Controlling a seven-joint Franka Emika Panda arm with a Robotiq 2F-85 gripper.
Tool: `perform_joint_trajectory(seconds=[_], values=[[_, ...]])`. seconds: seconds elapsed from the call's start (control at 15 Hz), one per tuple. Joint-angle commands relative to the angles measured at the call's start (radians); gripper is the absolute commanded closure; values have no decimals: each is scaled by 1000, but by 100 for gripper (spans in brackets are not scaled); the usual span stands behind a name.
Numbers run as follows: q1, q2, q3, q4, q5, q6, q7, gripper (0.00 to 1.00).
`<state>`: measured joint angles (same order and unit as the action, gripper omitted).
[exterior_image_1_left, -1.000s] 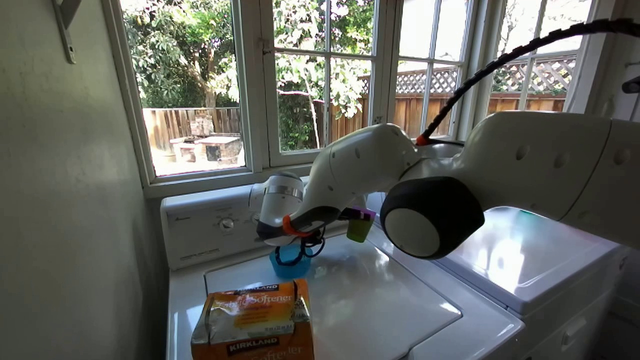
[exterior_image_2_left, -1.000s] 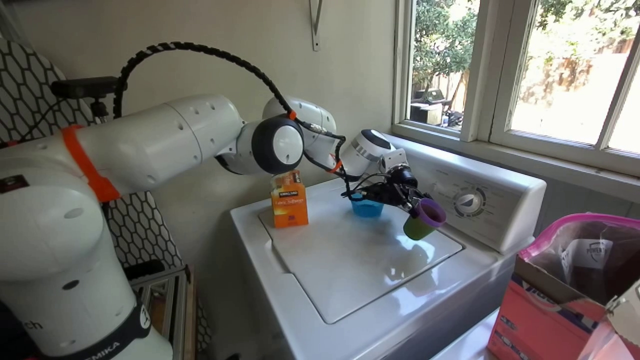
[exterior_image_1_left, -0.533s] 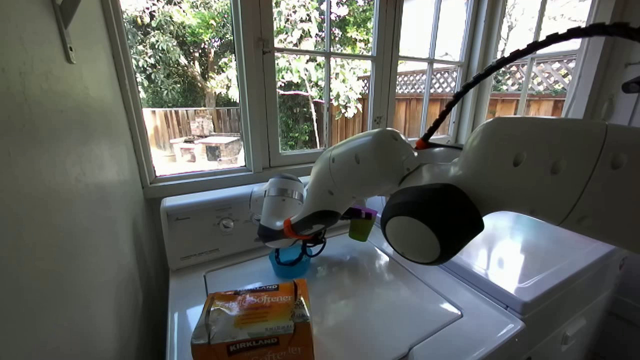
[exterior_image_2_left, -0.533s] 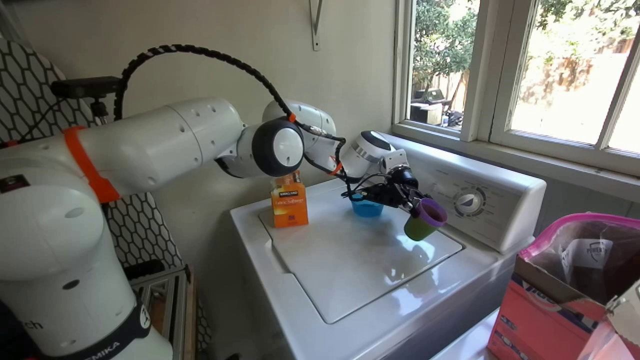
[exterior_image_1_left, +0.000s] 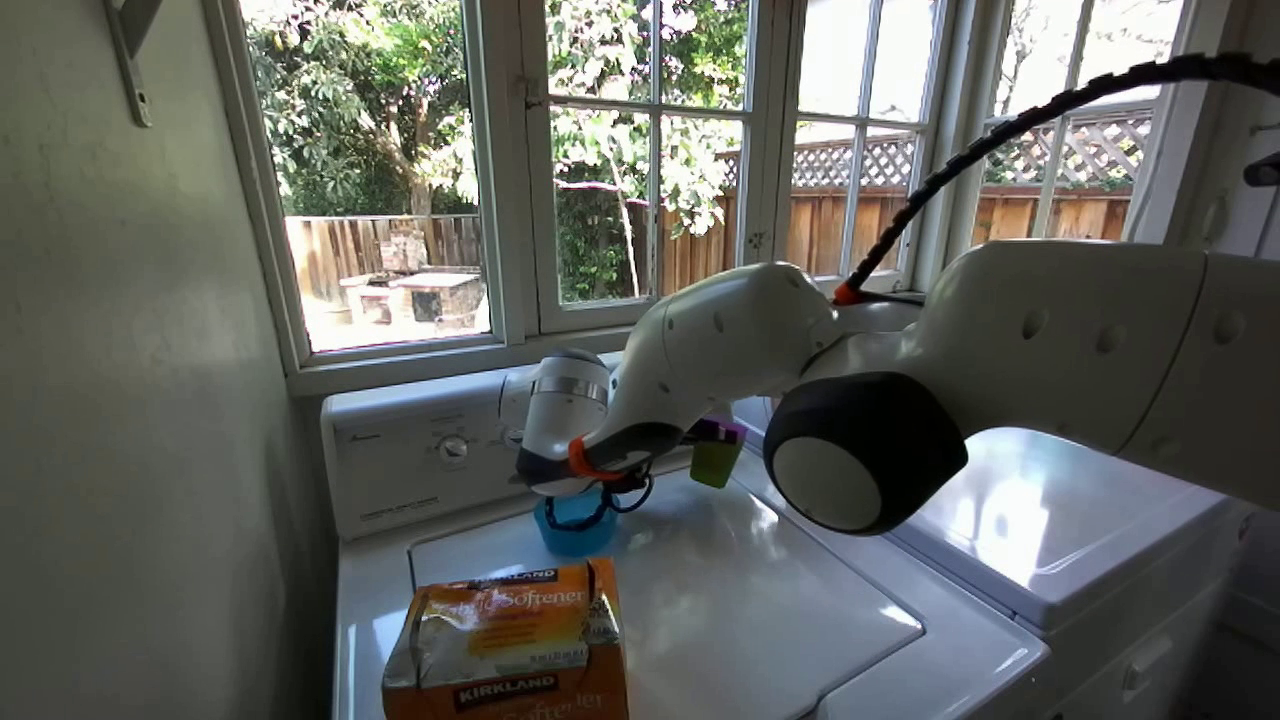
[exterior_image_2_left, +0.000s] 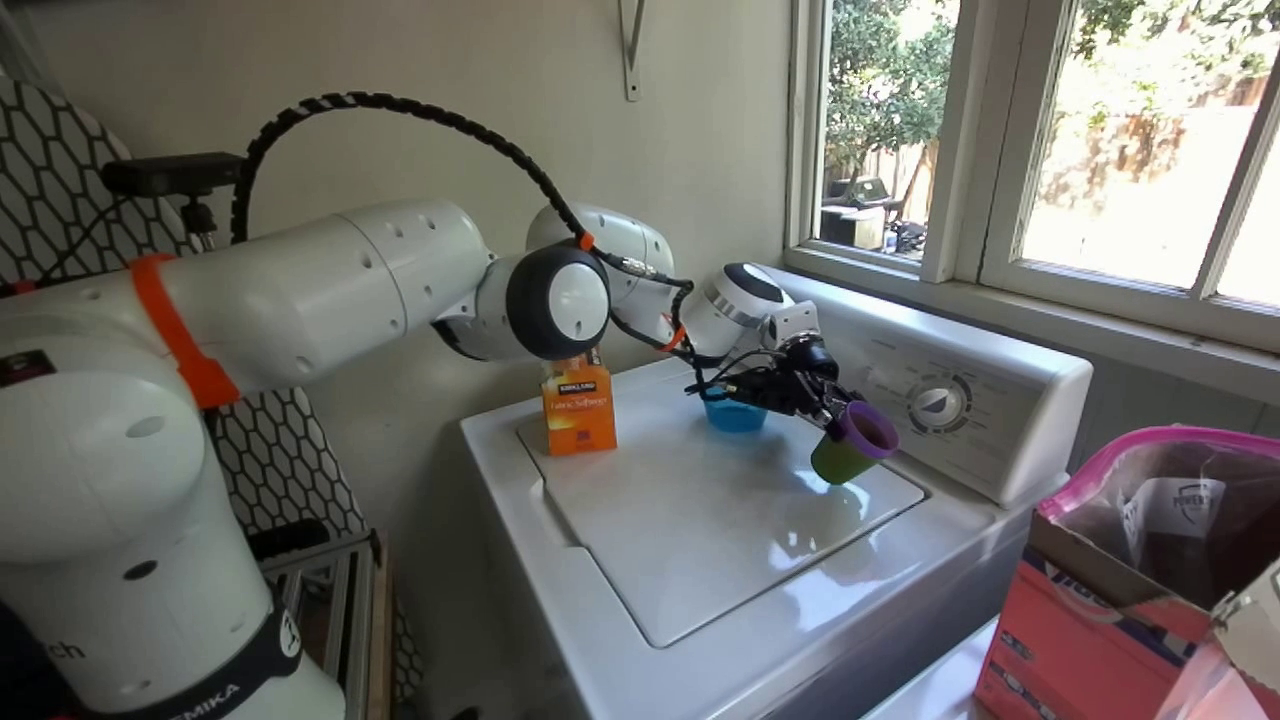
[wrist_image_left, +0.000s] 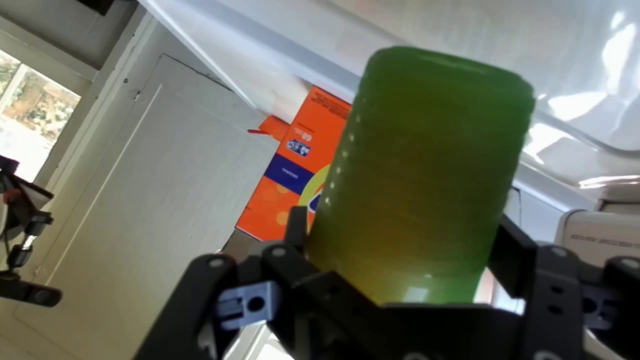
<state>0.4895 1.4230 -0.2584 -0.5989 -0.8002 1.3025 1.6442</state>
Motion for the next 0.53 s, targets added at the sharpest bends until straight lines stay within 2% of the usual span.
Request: perform_joint_trajectory(seconds=[0.0,0.33,0.47], values=[[-26,57,23,73,18,71,-25,41],[-36,56,36,71,20,96,-31,41],[-36,56,37,72,20,93,-35,31]])
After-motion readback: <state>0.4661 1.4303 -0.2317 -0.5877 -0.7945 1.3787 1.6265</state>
